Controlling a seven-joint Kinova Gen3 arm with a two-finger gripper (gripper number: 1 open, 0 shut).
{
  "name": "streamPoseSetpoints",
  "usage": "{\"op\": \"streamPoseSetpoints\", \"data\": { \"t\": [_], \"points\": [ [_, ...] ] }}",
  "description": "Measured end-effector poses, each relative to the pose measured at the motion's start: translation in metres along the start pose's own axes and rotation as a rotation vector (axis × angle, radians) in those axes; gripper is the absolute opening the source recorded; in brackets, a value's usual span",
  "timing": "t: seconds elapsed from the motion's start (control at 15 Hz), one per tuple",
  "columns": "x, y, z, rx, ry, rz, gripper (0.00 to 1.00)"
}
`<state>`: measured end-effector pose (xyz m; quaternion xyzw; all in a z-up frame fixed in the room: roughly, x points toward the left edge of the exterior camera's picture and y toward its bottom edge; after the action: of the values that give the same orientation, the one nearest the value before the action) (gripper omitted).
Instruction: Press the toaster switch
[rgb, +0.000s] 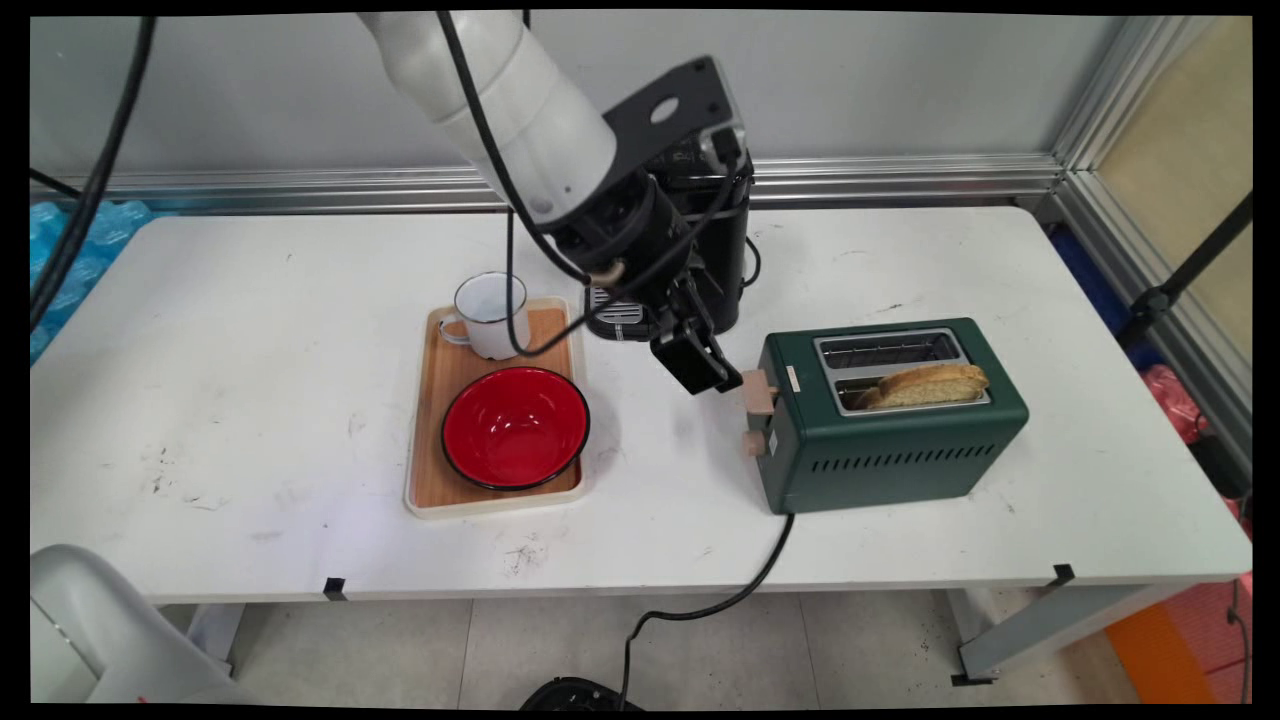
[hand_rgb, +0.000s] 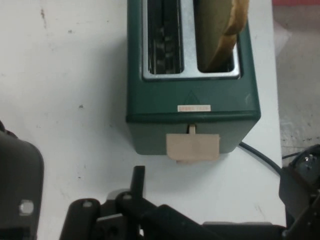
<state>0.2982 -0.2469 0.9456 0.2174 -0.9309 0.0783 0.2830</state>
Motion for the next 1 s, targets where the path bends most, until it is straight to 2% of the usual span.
{"op": "streamPoseSetpoints", "data": {
  "t": [0.2, 0.27, 1.0],
  "points": [
    [-0.004, -0.002, 0.016, 0.001, -0.006, 0.001, 1.0],
    [-0.005, -0.003, 0.02, 0.0, -0.007, 0.002, 0.0],
    [-0.006, -0.002, 0.069, 0.006, 0.001, -0.007, 0.0]
  ]
}}
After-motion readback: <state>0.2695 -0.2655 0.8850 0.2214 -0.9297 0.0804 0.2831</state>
